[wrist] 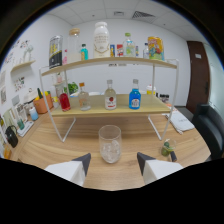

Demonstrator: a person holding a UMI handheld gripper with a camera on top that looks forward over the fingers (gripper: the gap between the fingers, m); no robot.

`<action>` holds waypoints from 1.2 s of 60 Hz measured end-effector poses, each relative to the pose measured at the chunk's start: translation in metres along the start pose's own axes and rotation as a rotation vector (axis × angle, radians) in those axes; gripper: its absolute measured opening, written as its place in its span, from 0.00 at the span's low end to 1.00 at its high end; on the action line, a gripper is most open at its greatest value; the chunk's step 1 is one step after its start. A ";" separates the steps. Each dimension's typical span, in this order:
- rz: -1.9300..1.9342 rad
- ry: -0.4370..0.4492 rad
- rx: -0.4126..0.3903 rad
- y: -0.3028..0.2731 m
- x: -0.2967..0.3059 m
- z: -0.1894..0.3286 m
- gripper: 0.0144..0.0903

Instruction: Make me a cup of Mojito.

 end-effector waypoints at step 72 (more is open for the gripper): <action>-0.009 -0.034 0.049 -0.140 -0.012 0.164 0.28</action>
